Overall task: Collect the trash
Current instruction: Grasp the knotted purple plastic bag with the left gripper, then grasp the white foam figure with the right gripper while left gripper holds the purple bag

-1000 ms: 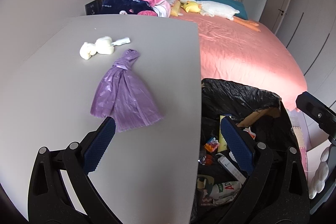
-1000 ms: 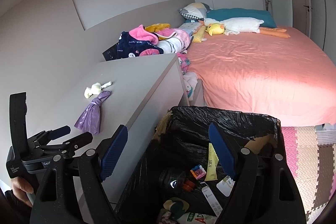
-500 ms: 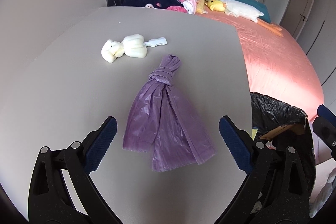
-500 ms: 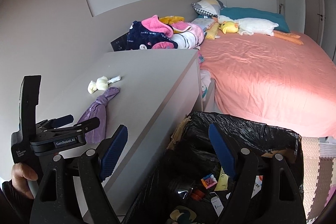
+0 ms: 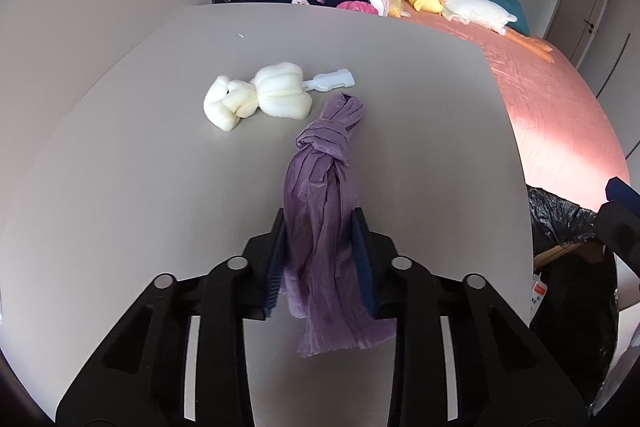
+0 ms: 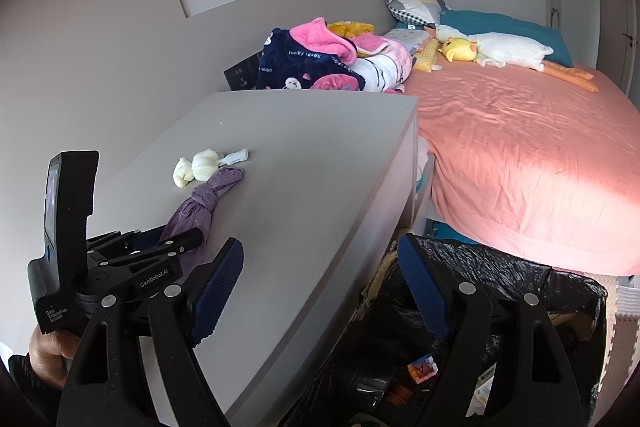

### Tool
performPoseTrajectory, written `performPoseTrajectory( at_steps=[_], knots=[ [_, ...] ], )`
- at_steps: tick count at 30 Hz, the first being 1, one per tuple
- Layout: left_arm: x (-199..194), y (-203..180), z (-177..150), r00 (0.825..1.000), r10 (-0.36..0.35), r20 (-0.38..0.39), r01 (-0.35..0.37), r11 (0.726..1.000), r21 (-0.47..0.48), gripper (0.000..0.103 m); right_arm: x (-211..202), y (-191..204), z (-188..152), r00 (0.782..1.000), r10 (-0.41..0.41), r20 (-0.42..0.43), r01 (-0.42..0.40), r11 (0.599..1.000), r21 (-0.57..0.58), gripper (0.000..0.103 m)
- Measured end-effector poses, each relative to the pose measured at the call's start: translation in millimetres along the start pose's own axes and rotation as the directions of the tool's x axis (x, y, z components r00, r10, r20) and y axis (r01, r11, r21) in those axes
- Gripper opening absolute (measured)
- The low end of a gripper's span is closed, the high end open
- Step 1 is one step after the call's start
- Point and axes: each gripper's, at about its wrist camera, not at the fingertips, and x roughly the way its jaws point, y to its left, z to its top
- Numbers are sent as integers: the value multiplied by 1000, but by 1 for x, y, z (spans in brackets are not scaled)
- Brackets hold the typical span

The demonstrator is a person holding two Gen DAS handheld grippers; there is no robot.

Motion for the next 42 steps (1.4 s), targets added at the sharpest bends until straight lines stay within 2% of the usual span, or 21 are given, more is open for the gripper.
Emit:
performPoseTrajectory(
  at_steps=[1,4,13,20,26,28,33,38,40,42],
  knots=[
    [-1,5,-1,1000,-6,3,6,1000,-20,19,3,3,2,1000,3,-4,-3,1000,-4,80],
    [-9,20,-3,1000,7,24,-5,998,-62,15,12,14,7,1000,14,-11,-14,1000,-24,80],
    [-39,74,-12,994,89,64,-79,986,-145,15,44,54,24,994,87,-70,-91,994,-66,80],
    [-49,112,-18,991,111,75,-91,968,-234,15,77,98,40,983,133,-129,-147,983,-106,80],
    [-56,140,-23,979,188,80,-157,943,-293,15,106,132,51,973,162,-166,-180,978,-100,80],
    [-57,153,-25,979,191,77,-157,934,-322,15,117,143,53,971,162,-177,-180,980,-90,80],
    [-61,176,-29,967,246,66,-207,912,-355,15,145,173,59,968,162,-192,-182,979,-91,80],
    [-61,188,-33,967,248,60,-207,901,-381,15,162,195,64,971,135,-195,-157,982,-102,80],
    [-61,190,-34,967,247,59,-207,900,-383,15,168,204,64,975,111,-191,-139,981,-138,70],
    [-60,190,-34,967,248,60,-208,902,-379,15,173,210,65,975,100,-199,-132,979,-155,68]
  ],
)
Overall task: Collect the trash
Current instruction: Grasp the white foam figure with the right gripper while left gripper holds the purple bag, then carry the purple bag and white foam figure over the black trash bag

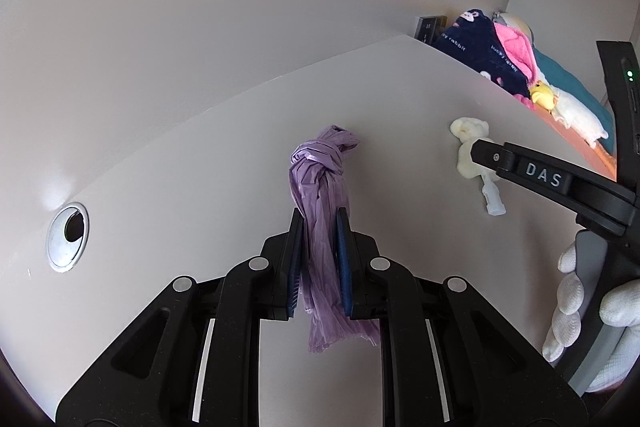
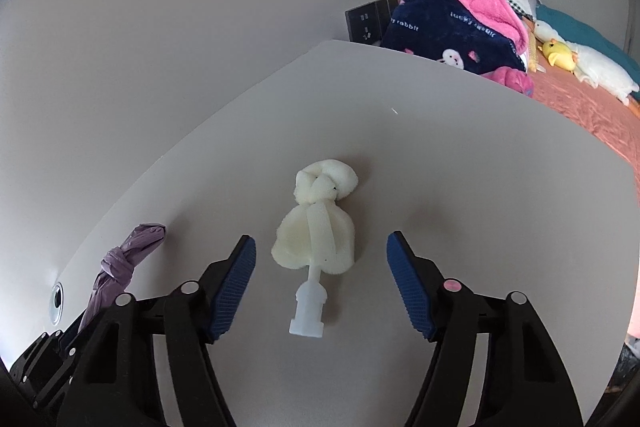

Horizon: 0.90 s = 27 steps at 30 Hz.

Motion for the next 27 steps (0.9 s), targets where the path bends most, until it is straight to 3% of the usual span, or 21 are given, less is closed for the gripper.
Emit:
performPoseTrajectory(
  at_steps=[2,6,9,27],
  knots=[
    [0,1,0,1000,3,1,-3,1000,-1,15,5,2,1,1000,0,-17,0,1000,-7,65],
    [0,1,0,1000,-3,-1,3,1000,-7,15,13,0,0,998,16,-55,-16,1000,-8,35],
    [0,-2,0,1000,-3,1,3,1000,-3,15,9,-2,-4,999,11,-39,-12,1000,-28,19],
    [-22,-31,-13,1000,-30,-3,30,999,45,15,-55,-34,-39,998,57,-10,-57,998,-12,14]
  ],
)
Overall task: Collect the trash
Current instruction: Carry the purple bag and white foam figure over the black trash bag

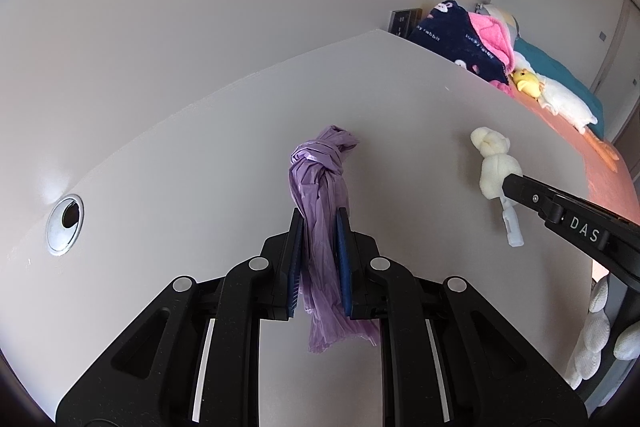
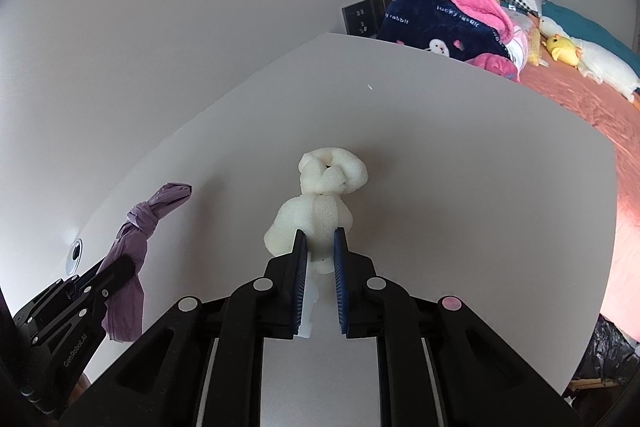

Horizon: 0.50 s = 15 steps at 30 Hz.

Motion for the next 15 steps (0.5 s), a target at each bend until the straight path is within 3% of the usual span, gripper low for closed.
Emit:
performPoseTrajectory(
  at_steps=[15],
  knots=[
    [-48,-27,-27,999,-29,27,28,998,48,15,-76,-7,-46,998,-11,58,13,999,-32,14]
  ],
)
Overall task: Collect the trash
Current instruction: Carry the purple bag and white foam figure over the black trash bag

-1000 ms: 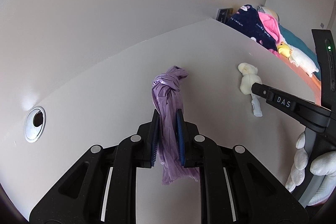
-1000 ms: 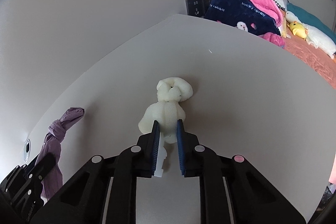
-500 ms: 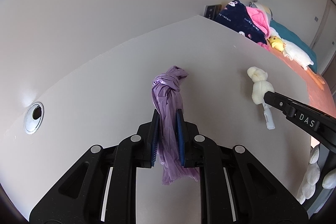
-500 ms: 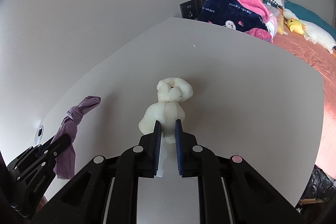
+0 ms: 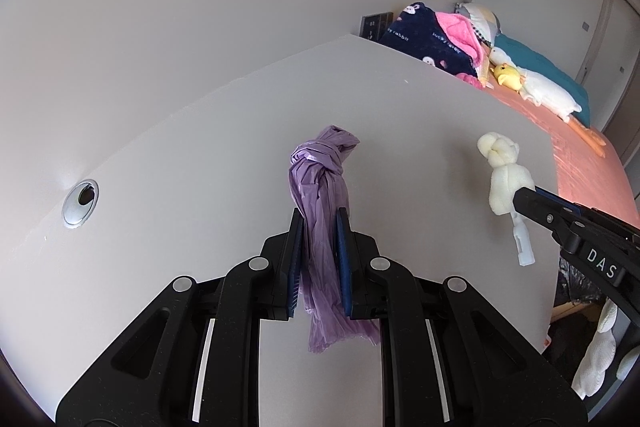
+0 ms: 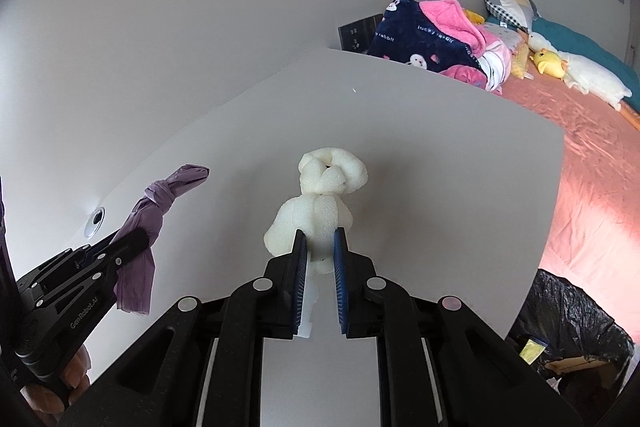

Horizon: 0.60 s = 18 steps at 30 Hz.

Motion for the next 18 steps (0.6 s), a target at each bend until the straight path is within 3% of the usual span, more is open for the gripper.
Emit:
performPoseTrajectory(
  at_steps=[18],
  knots=[
    [-34,-47,-34,998,-62,9,61,994,89,15,-61,-13,-52,999,-26,39,25,999,23,14]
  ],
)
